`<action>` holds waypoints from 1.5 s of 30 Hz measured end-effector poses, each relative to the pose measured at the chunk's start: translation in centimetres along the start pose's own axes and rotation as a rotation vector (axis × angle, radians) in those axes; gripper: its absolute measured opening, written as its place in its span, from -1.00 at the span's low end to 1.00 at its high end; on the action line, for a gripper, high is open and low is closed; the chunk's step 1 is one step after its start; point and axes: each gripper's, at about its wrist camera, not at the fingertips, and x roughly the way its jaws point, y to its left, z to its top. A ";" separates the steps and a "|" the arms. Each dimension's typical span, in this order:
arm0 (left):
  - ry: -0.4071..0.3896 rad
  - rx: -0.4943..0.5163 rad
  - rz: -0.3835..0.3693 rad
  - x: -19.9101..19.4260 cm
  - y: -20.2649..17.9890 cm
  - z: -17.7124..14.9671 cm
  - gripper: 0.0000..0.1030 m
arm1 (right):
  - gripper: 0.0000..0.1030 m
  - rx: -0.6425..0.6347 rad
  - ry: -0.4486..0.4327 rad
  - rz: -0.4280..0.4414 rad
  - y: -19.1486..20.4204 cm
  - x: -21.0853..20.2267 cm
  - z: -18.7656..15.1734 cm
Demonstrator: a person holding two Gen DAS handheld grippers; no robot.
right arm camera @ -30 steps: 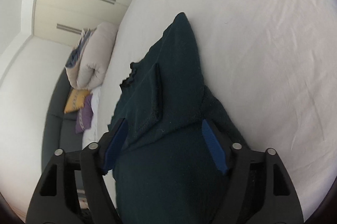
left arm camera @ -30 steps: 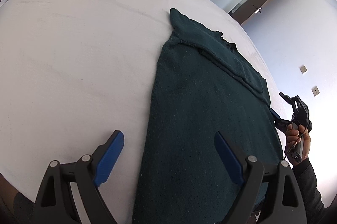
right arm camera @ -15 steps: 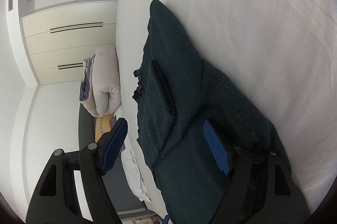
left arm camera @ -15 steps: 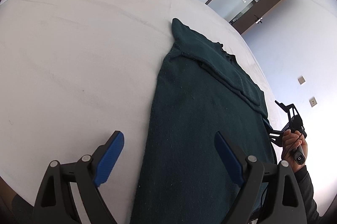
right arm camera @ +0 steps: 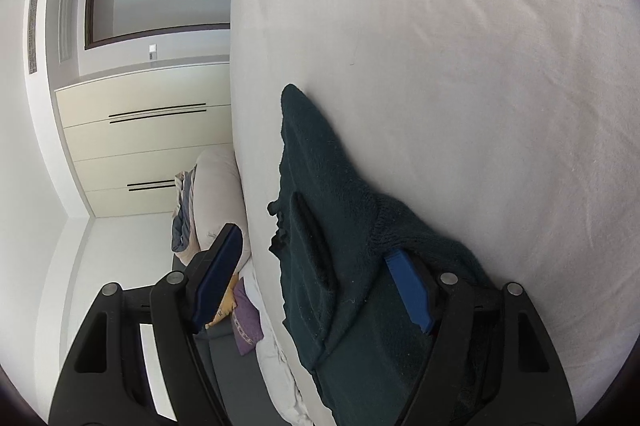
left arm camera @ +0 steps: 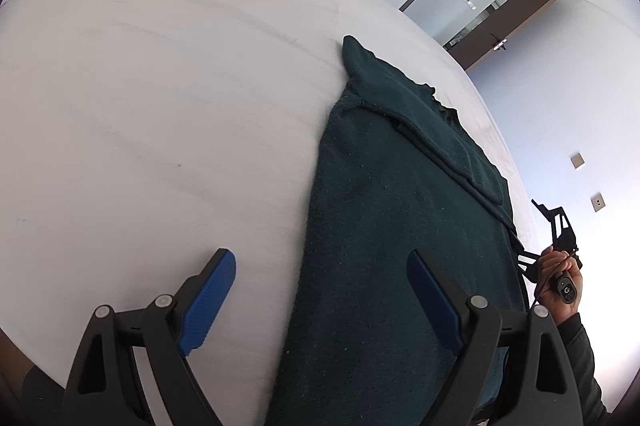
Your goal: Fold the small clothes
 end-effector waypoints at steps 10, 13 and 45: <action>-0.026 -0.009 0.019 -1.2 0.9 -0.3 0.73 | 0.09 0.014 -0.048 0.013 -1.6 -0.4 1.4; -0.014 -0.013 0.024 -1.3 1.2 -0.6 0.73 | 0.11 -0.054 -0.012 -0.008 -0.8 0.3 0.9; 0.324 -0.221 -0.259 -1.5 4.0 -5.8 0.09 | 0.27 -0.586 0.253 -0.156 -3.5 -23.9 -8.9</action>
